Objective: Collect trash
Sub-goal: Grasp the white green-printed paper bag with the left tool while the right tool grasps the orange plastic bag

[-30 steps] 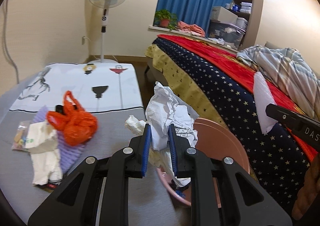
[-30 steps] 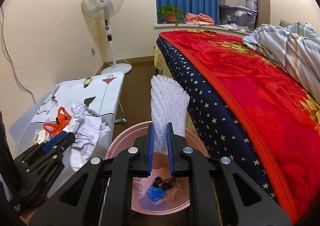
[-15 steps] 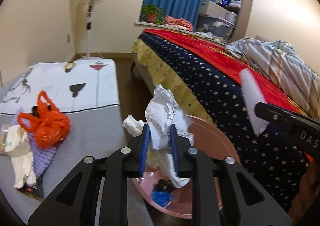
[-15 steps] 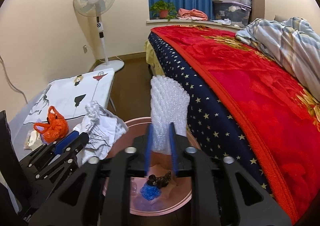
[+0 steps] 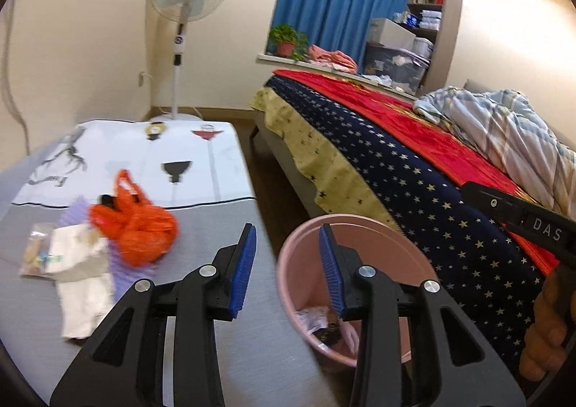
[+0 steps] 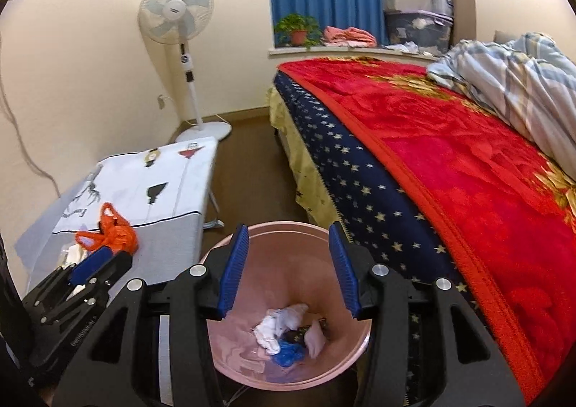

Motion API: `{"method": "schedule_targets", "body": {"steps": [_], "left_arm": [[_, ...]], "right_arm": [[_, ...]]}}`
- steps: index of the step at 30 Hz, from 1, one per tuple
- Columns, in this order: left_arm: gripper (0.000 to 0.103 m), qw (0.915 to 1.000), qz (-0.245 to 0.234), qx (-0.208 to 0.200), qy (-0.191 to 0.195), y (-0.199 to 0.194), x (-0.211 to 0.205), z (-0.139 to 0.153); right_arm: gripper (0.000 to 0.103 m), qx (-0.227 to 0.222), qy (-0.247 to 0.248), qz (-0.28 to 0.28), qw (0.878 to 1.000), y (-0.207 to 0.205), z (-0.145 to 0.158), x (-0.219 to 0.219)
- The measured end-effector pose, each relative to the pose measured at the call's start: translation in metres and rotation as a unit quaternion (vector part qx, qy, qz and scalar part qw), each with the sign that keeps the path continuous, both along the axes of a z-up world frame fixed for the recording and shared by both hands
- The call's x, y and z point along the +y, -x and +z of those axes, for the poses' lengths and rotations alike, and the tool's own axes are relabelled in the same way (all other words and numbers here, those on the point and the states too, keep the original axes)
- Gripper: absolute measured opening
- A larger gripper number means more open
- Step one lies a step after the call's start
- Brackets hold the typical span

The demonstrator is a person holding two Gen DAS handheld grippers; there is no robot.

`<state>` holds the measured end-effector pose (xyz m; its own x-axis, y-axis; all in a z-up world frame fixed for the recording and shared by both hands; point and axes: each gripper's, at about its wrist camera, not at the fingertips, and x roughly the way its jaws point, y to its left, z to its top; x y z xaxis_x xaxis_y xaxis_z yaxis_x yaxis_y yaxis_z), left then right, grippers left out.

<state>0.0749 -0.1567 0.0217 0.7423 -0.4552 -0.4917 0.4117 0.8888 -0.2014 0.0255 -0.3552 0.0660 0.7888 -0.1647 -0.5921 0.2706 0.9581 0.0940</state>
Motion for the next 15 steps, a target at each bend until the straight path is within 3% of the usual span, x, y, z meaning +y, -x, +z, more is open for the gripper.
{"method": "schedule_targets", "body": {"steps": [6, 15], "left_arm": [[0.036, 0.998, 0.063, 0.004, 0.002, -0.001, 0.054, -0.001], [0.034, 0.9879, 0.154, 0.012, 0.013, -0.012, 0.122, -0.012]], "right_arm": [[0.04, -0.028, -0.001, 0.047, 0.998, -0.007, 0.005, 0.036], [0.035, -0.043, -0.031, 0.127, 0.99, -0.039, -0.013, 0.105]]}}
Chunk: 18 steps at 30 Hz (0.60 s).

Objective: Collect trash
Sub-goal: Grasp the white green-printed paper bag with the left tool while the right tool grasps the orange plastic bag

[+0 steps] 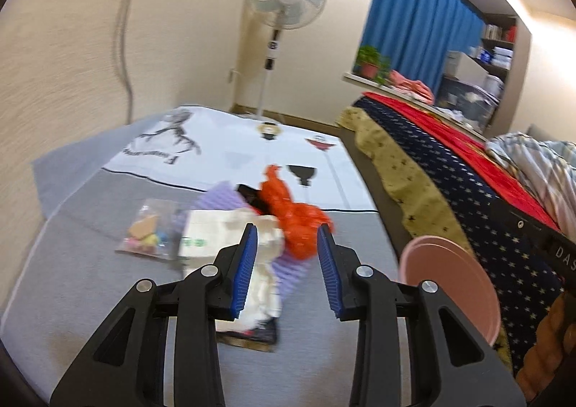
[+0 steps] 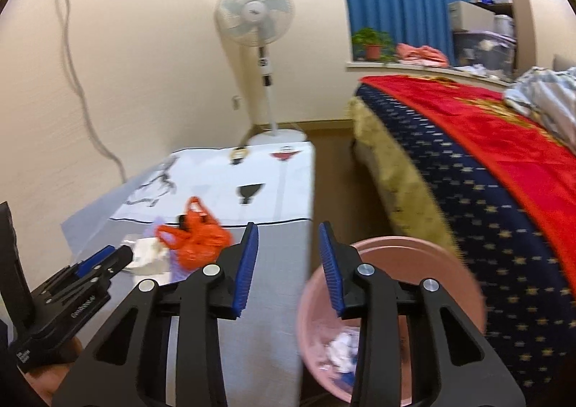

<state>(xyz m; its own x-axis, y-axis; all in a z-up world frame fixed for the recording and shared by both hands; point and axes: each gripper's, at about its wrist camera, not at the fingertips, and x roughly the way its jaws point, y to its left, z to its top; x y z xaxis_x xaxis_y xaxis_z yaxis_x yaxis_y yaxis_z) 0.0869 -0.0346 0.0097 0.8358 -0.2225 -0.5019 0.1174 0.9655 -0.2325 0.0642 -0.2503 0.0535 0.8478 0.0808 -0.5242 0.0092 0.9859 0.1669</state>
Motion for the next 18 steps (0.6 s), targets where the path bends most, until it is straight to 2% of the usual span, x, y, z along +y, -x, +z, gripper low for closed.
{"method": "schedule_targets", "body": {"steps": [6, 15, 18], "left_arm": [[0.034, 0.9996, 0.027, 0.012, 0.002, -0.011, 0.02, -0.014], [0.034, 0.997, 0.069, 0.034, 0.015, -0.038, 0.054, -0.034], [0.035, 0.996, 0.067, 0.051, 0.032, -0.048, 0.061, -0.043]], "right_arm": [[0.035, 0.004, -0.018, 0.034, 0.999, -0.025, -0.012, 0.026], [0.037, 0.042, -0.051, 0.066, 0.996, -0.071, -0.048, 0.046], [0.043, 0.059, -0.068, 0.077, 0.993, -0.09, -0.063, 0.054]]}}
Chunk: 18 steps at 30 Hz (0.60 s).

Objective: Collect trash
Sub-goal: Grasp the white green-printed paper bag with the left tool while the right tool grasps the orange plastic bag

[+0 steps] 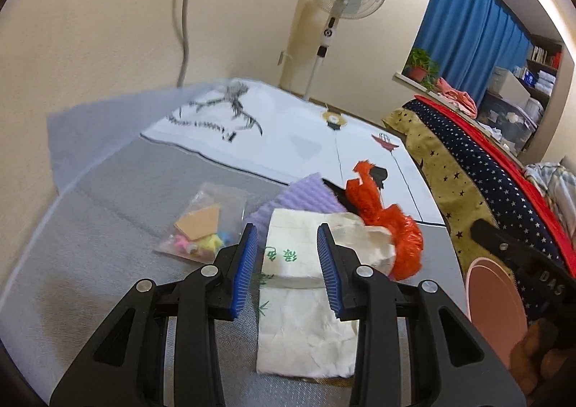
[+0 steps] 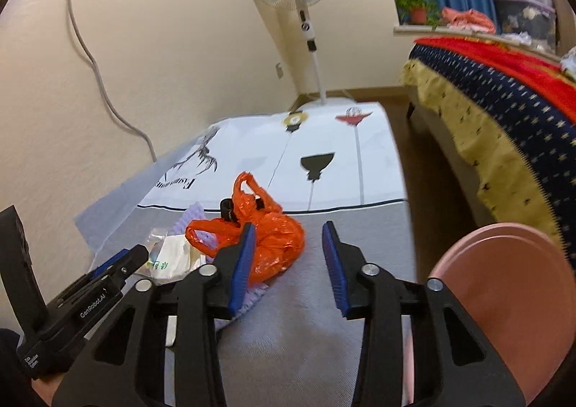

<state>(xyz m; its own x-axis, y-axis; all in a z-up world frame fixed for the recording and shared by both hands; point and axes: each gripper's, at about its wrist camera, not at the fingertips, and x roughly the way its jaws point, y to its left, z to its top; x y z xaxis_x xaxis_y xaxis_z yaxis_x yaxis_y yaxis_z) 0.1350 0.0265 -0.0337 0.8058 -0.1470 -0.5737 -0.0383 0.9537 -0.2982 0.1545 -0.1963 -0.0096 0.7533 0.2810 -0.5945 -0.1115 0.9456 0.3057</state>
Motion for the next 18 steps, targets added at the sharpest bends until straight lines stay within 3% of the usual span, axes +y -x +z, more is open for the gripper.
{"method": "schedule_targets", "body": {"steps": [4, 12, 15, 18], "left_arm": [[0.037, 0.9997, -0.007, 0.017, 0.014, -0.011, 0.004, -0.012], [0.035, 0.9957, -0.011, 0.047, 0.079, -0.024, 0.016, -0.028], [0.024, 0.9943, -0.022, 0.052, 0.091, -0.026, 0.014, -0.03], [0.015, 0.9944, -0.024, 0.05, 0.09, -0.025, 0.014, -0.027]], "right_arm": [[0.051, 0.031, -0.023, 0.014, 0.999, -0.019, -0.02, 0.01], [0.053, 0.077, -0.058, 0.017, 0.995, -0.044, -0.05, 0.02], [0.045, 0.082, -0.057, 0.015, 0.995, -0.047, -0.052, 0.022], [0.026, 0.081, -0.044, 0.016, 0.996, -0.046, -0.051, 0.024]]}}
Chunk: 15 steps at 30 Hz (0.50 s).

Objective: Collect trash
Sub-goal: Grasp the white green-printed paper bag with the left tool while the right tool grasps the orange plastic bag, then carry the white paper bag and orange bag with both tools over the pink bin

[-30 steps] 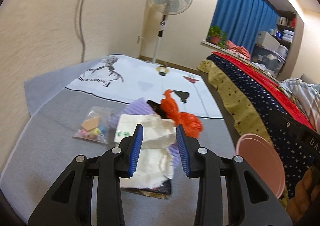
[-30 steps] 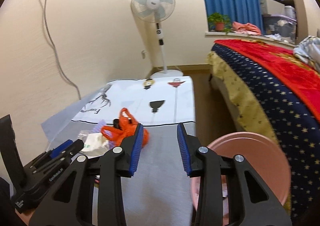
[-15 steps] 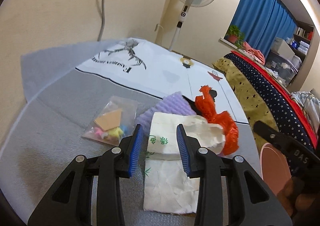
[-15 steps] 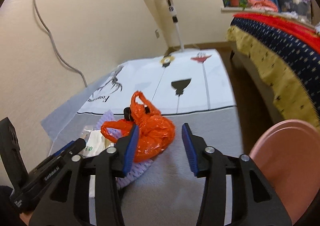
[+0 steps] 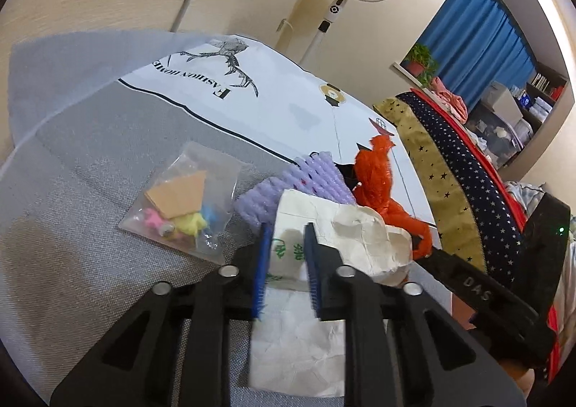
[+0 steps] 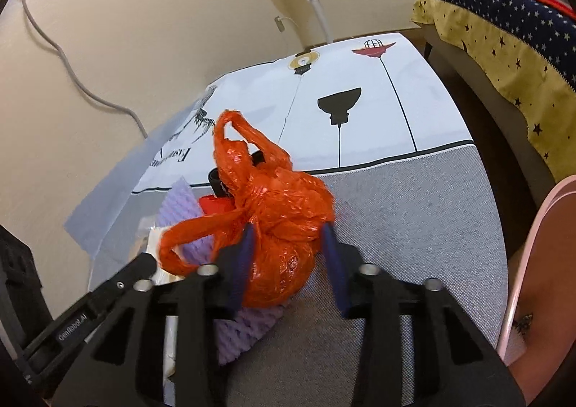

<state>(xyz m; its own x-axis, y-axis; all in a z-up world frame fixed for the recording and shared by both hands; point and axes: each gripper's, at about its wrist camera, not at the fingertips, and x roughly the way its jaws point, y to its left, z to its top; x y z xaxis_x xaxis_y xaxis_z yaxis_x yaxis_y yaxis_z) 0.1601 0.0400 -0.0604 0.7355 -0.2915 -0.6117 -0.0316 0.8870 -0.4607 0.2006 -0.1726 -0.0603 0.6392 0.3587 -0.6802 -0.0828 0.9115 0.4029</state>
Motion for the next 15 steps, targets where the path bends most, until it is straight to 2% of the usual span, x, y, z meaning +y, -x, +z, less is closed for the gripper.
{"method": "schedule_targets", "body": {"steps": [2, 5, 15], "left_arm": [[0.012, 1.0, 0.0, -0.003, 0.003, 0.002, 0.001, 0.004], [0.007, 0.9999, -0.002, -0.012, 0.0, 0.006, 0.002, 0.012], [0.001, 0.998, -0.024, -0.056, -0.015, 0.033, -0.005, 0.049]], "right_arm": [[0.016, -0.002, 0.003, 0.002, 1.0, 0.001, 0.002, -0.001], [0.008, -0.01, 0.011, 0.001, 1.0, 0.006, 0.009, -0.003], [0.005, -0.053, 0.036, -0.016, 0.998, 0.039, 0.05, -0.014]]}}
